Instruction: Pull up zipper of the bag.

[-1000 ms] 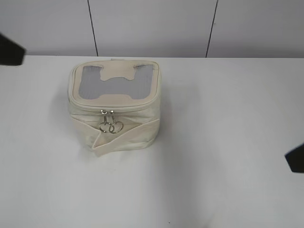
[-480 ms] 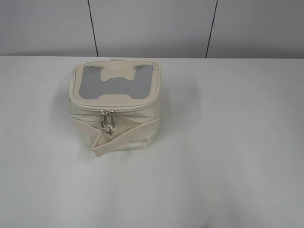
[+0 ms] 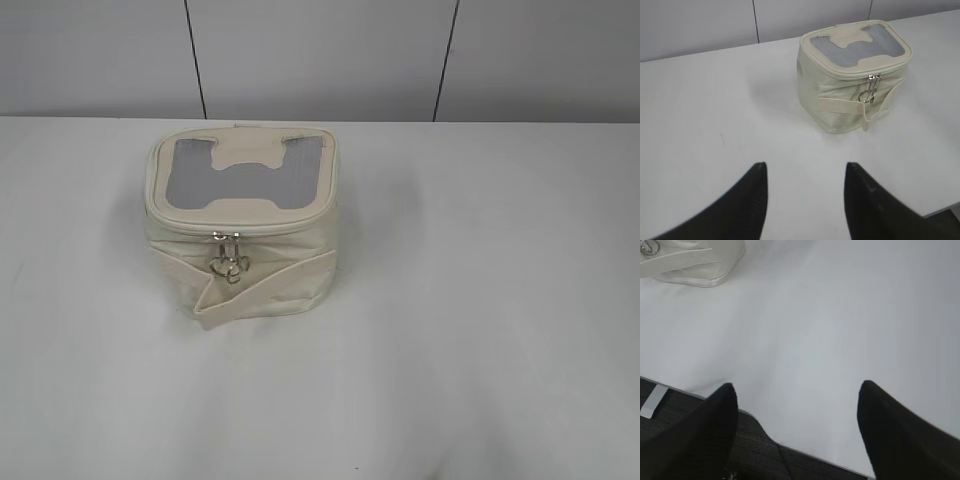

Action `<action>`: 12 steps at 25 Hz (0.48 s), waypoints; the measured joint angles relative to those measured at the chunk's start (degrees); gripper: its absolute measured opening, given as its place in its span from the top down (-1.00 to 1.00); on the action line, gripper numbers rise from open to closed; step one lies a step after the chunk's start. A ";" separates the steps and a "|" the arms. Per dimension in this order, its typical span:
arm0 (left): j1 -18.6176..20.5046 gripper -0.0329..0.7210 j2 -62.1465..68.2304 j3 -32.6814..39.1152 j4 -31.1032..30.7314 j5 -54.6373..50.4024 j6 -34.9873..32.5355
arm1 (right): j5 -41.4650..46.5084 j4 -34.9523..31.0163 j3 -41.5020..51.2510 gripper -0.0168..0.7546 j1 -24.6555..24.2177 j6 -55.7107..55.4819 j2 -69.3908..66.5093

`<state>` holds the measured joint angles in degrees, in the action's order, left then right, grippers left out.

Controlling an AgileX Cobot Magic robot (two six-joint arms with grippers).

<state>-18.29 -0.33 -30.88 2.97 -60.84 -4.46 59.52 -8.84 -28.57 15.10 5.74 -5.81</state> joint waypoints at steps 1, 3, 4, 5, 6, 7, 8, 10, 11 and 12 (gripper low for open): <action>0.00 -0.09 0.00 0.00 0.00 -0.01 0.00 | 0.00 0.54 0.00 -0.54 0.00 0.00 0.00; 0.00 -0.08 0.00 0.00 0.00 0.12 0.00 | 0.00 1.59 0.00 -0.54 0.00 0.06 0.00; 0.00 -0.08 0.00 0.00 0.00 0.12 0.00 | 0.00 1.77 0.00 -0.54 0.00 0.06 0.00; 0.00 -0.08 0.00 0.00 0.00 0.12 0.00 | 0.00 1.87 0.00 -0.54 0.00 0.06 0.00; 0.00 -0.08 0.00 0.00 0.00 0.16 0.00 | 0.00 2.14 0.00 -0.54 0.00 0.06 0.00; 0.00 -0.08 0.00 0.00 0.00 0.16 0.00 | 0.00 3.03 0.00 -0.54 0.00 0.06 0.00; 0.00 -0.08 0.00 0.00 0.00 0.16 0.00 | 0.00 4.10 0.00 -0.54 0.00 0.09 0.00; 0.00 -0.08 0.00 0.00 0.00 0.16 0.00 | 0.00 5.32 0.00 -0.54 0.00 0.04 0.00; 0.00 -0.08 0.00 0.00 0.00 0.16 0.00 | 0.00 5.57 0.00 -0.54 0.00 0.04 0.00; 0.00 -0.08 0.00 0.00 0.00 0.16 0.00 | 0.00 5.63 0.00 -0.54 0.00 0.04 0.00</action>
<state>-18.29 -0.33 -30.88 2.97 -60.68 -4.46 59.52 -3.21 -28.57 15.10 5.78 -5.81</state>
